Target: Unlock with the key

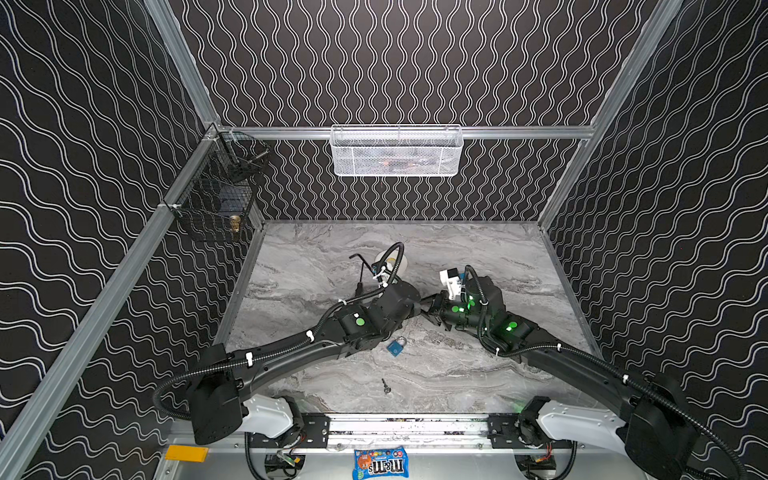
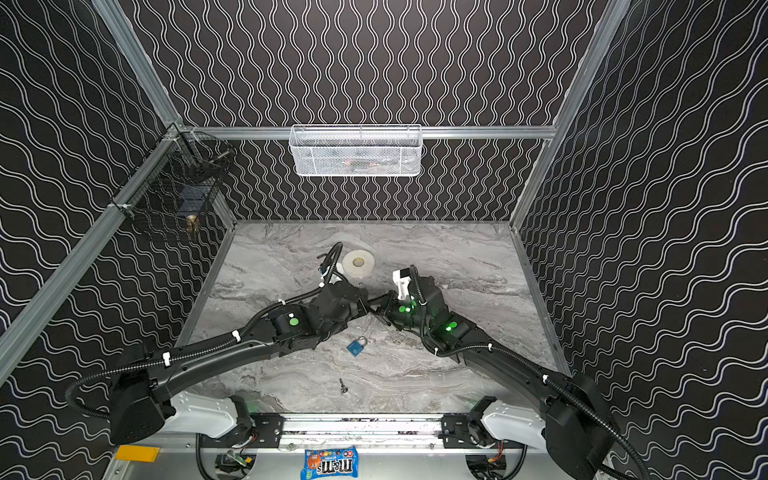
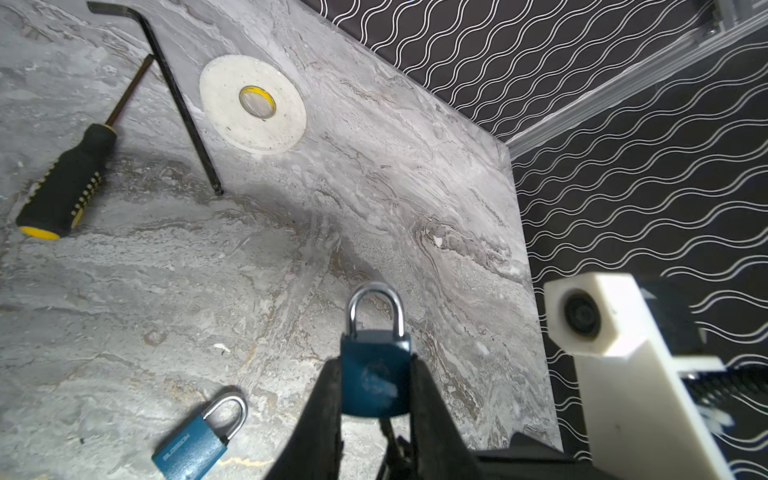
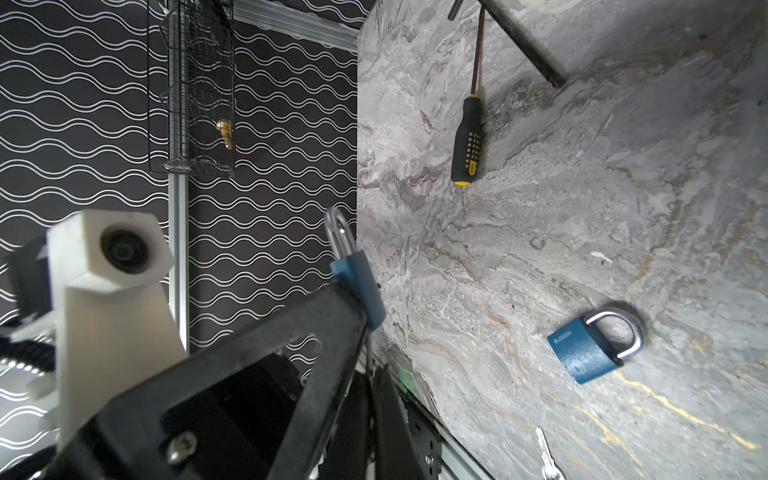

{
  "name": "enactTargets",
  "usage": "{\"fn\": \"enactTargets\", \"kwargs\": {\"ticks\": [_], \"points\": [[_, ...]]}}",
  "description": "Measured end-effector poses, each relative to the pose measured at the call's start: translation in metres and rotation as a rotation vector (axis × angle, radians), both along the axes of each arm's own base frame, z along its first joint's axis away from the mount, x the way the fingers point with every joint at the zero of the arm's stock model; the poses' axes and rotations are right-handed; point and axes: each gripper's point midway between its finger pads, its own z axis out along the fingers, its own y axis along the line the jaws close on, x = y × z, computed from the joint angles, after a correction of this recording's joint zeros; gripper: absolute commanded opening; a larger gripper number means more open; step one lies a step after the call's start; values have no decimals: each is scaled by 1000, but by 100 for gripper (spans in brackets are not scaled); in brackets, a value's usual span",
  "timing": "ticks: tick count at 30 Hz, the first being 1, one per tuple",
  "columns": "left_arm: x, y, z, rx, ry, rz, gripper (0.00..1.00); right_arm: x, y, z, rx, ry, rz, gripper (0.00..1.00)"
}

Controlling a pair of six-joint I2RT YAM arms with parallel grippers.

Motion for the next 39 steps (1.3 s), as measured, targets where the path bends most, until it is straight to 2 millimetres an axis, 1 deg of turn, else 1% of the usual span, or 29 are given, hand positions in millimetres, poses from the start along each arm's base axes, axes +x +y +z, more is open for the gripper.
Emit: {"fn": "enactTargets", "kwargs": {"ticks": [3,7,13,19,23,25,27,32,35,39], "points": [[1,4,0,-12,5,2,0,-2,1,0,4,6,18,0],[4,13,-6,-19,28,27,0,-6,6,-1,16,12,54,0],[4,21,-8,-21,38,41,0,-10,10,-1,21,18,91,0],[9,36,-13,-15,58,92,0,-12,13,1,24,-6,112,0],[10,37,-10,-48,57,109,0,-19,17,-11,8,16,127,0],[10,36,-11,-71,62,120,0,-20,21,-11,9,9,128,0],[10,36,-10,-94,65,130,0,-18,23,-11,9,-1,118,0],[11,33,-8,-155,66,140,0,-11,24,-20,10,6,81,0],[11,31,-7,-178,73,142,0,-8,26,-19,17,-2,74,0],[11,30,-6,-190,74,144,0,-3,26,-13,27,-24,48,0]]}}
